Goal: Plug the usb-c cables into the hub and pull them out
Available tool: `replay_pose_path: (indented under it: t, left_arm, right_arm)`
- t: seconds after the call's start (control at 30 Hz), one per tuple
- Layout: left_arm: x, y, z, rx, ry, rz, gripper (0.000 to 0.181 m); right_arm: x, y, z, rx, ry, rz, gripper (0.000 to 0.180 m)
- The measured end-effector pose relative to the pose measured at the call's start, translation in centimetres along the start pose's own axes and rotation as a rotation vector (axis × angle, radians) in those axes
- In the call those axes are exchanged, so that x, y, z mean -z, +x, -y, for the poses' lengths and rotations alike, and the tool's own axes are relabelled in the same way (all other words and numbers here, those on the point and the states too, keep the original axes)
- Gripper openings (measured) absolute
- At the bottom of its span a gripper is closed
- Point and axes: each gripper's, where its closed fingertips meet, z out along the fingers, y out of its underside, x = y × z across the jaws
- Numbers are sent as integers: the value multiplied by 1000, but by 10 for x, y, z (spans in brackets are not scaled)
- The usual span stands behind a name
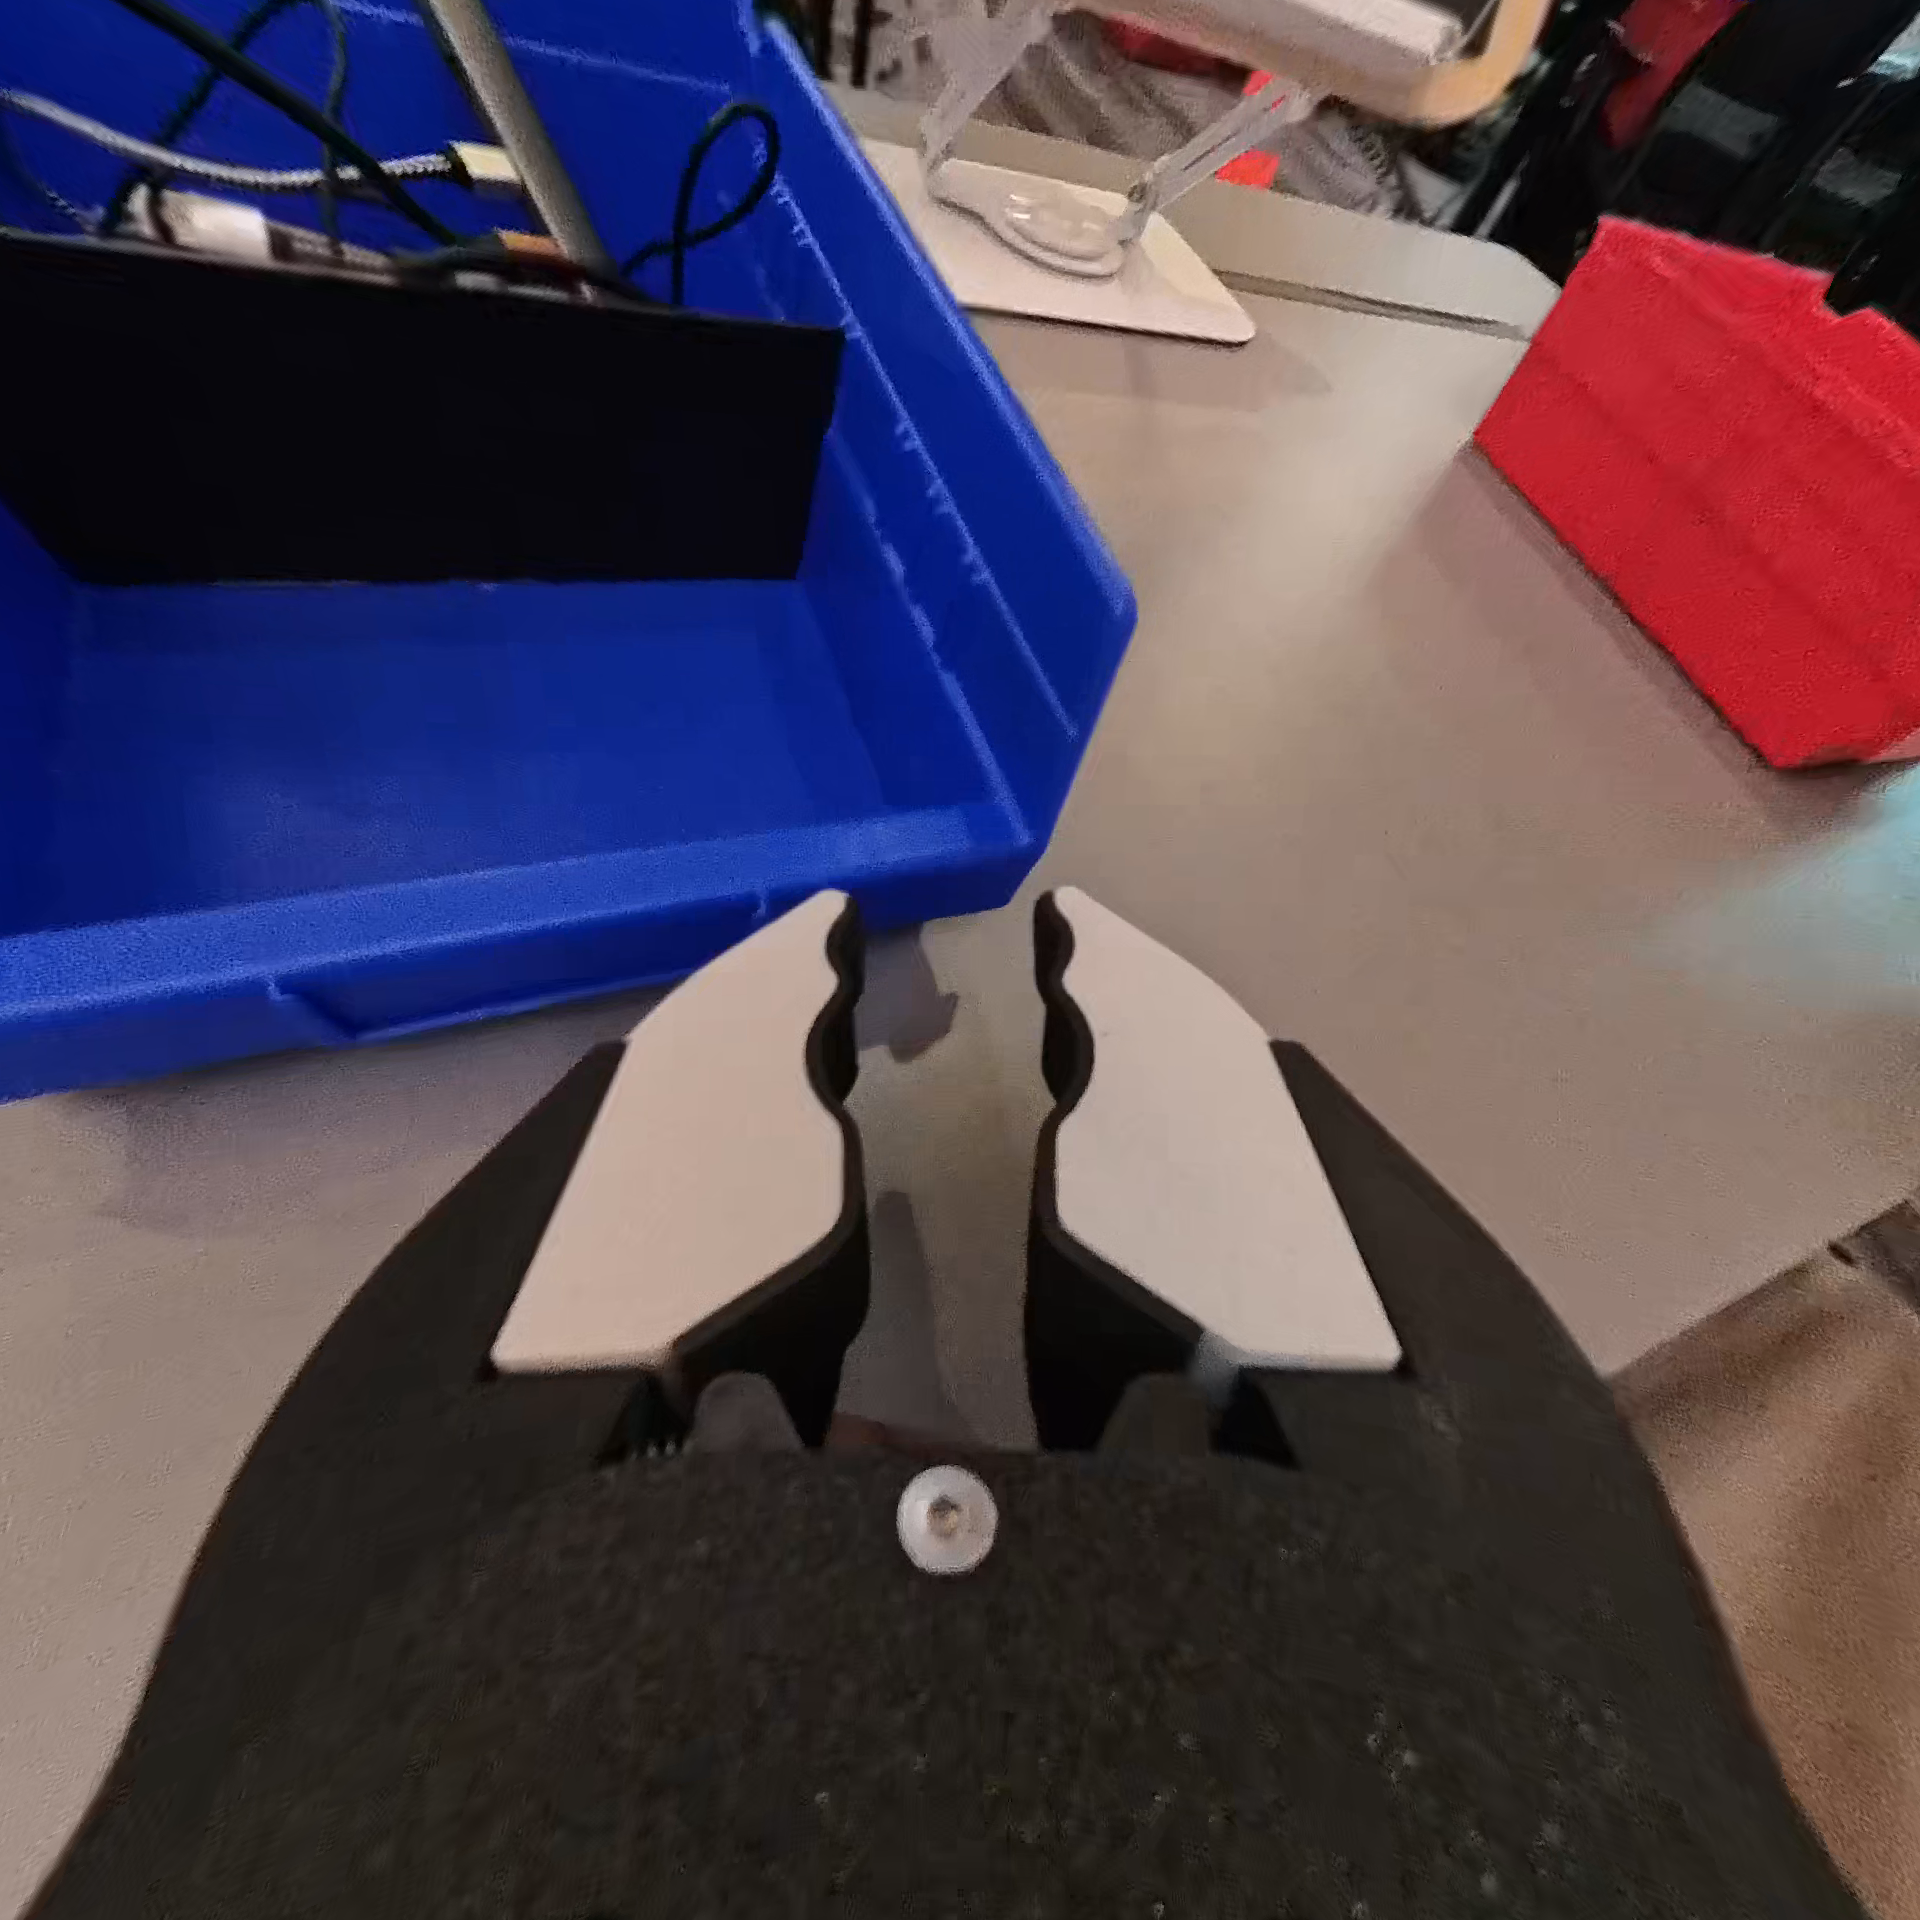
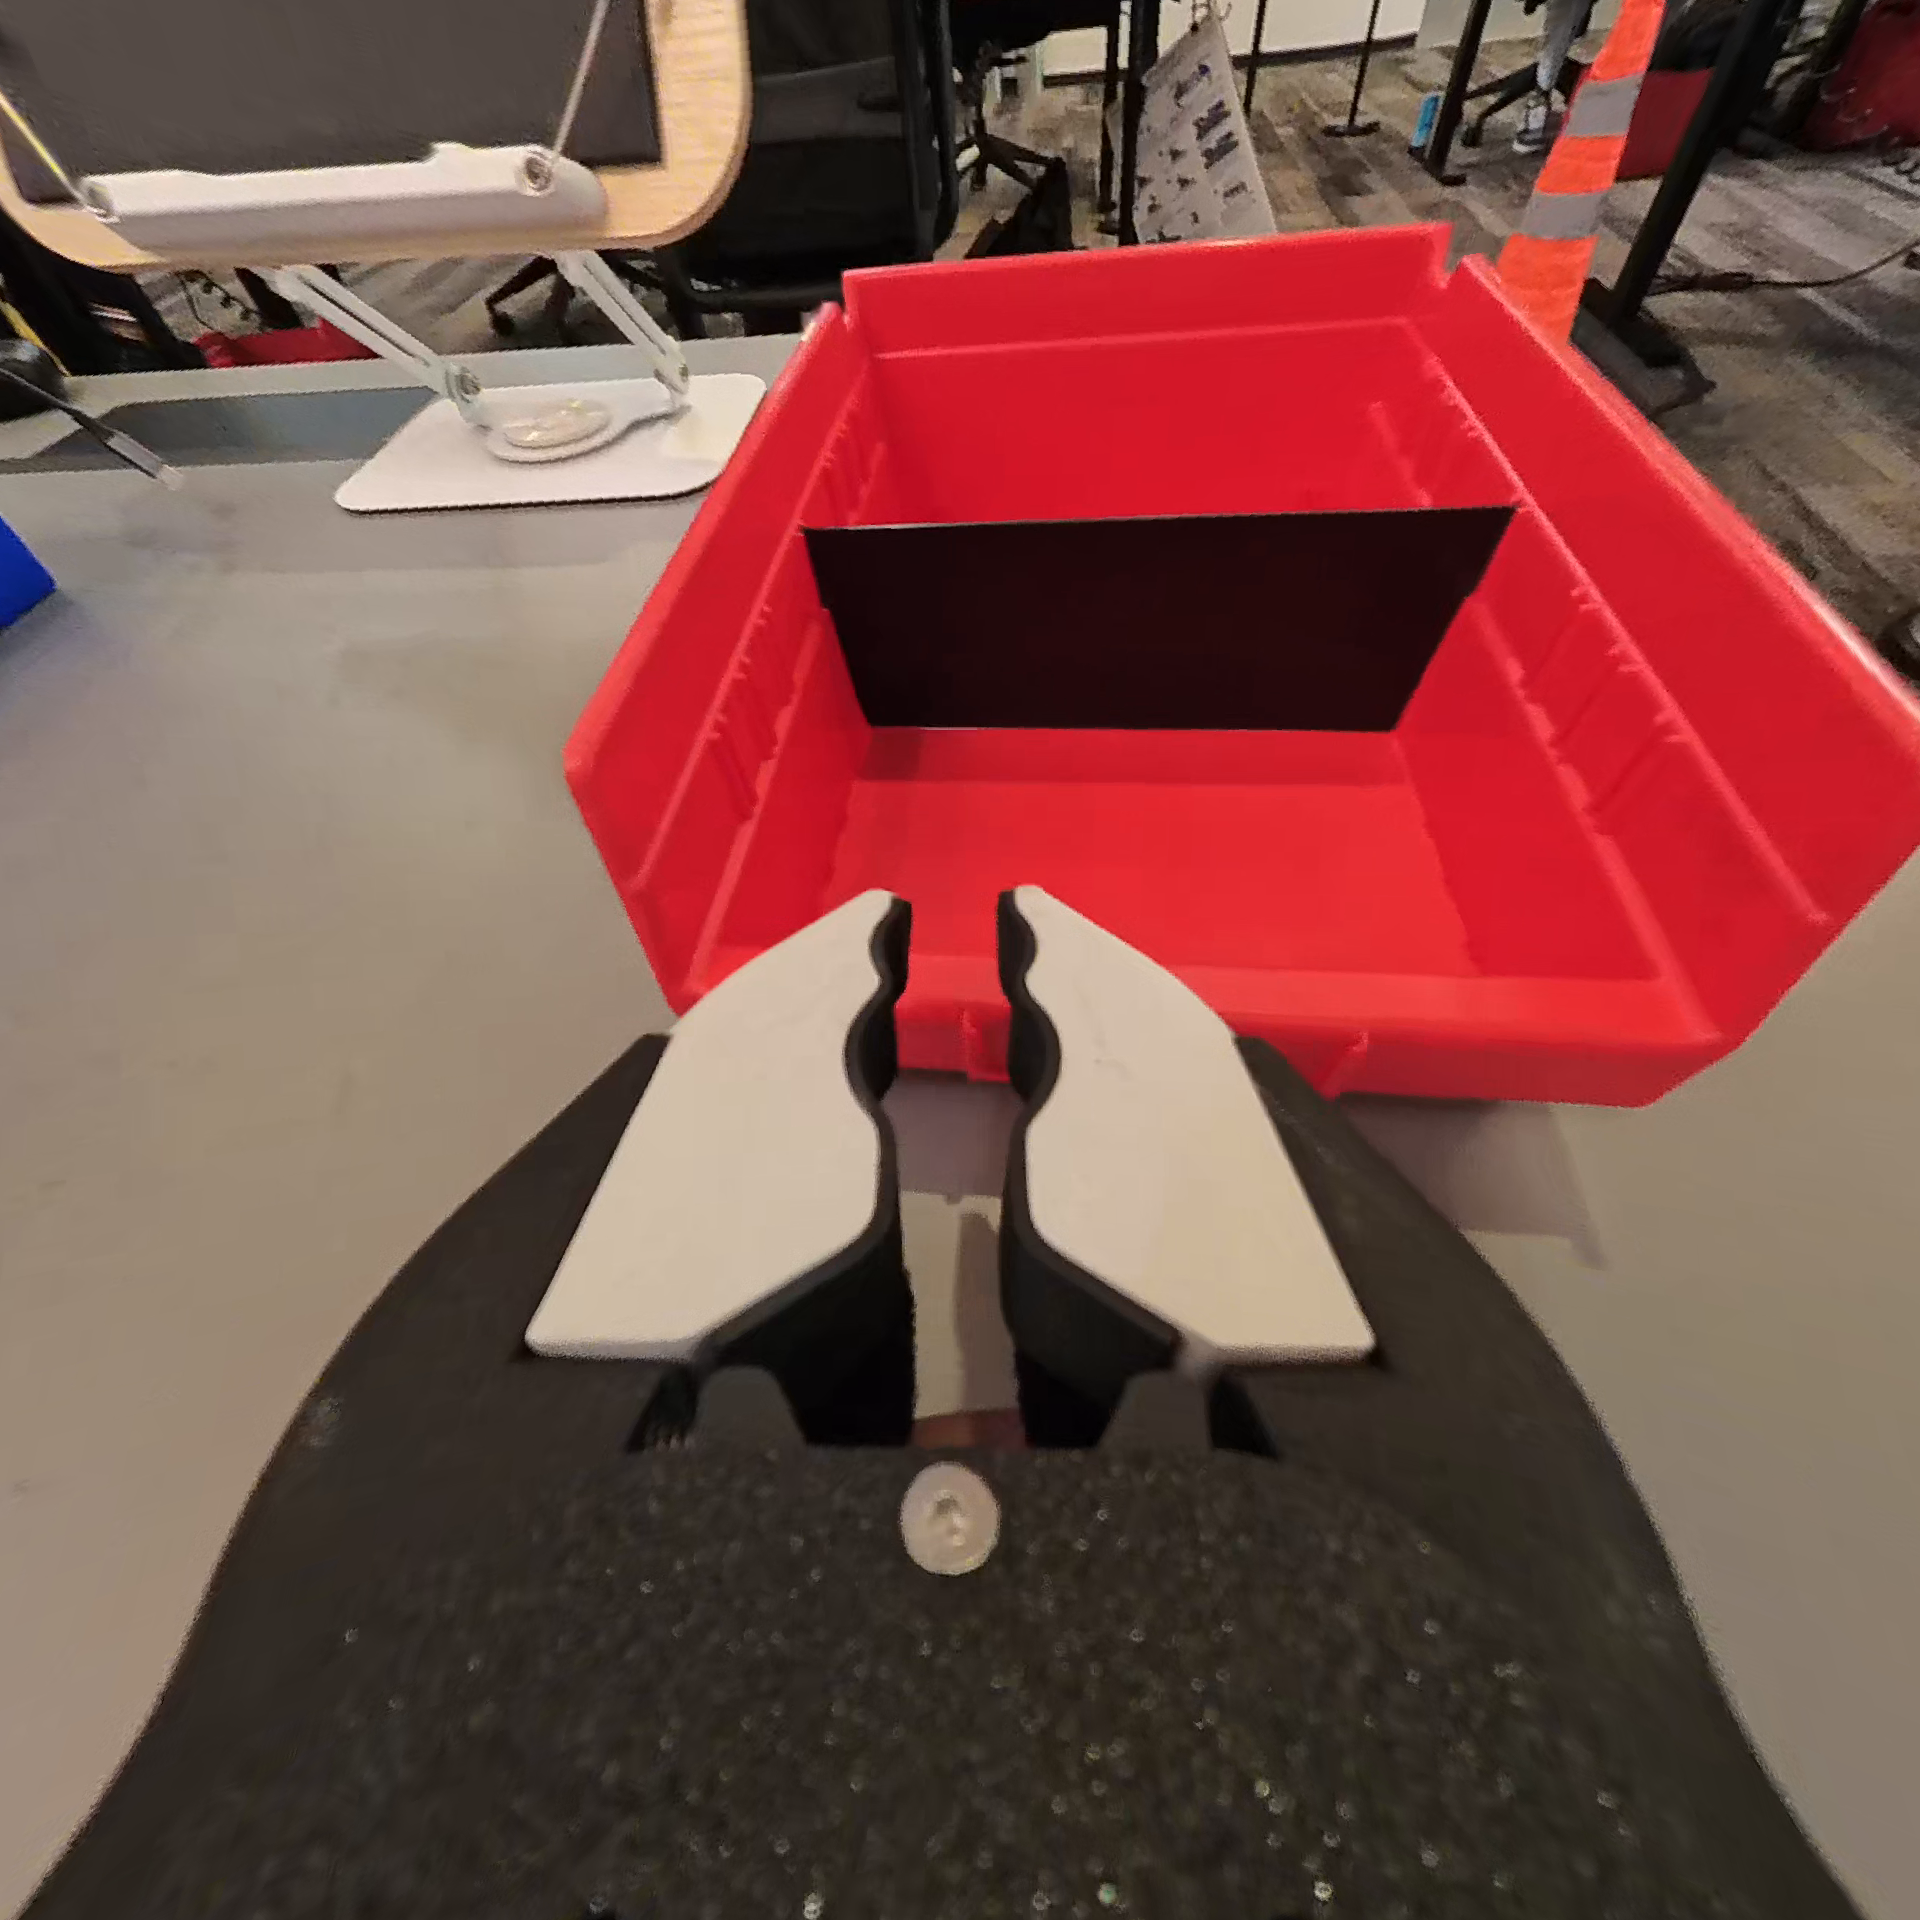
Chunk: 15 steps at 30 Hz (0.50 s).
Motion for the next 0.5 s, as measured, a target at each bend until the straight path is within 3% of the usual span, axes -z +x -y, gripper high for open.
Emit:
replay_pose_path:
  t: [0.1,0.2,0.27,0.37,0.5]
  left_arm:
    - [-3,11,27,-46,-100,-151,35]
    - [-18,2,80,-192,-197,-190,43]
    - [-42,-13,115,-208,-289,-207,48]
    - [-92,-37,160,-82,-393,-240,51]
    - [-156,-88,164,-22,-607,-104,59]
  right_arm:
    - [-1,-5,0,31,2,11,15]
    - [0,-10,2,17,13,42,16]
    - [0,-13,3,-3,14,62,16]
    - [-1,-16,1,-17,6,77,16]
    - [-1,-18,-3,-19,-14,92,16]
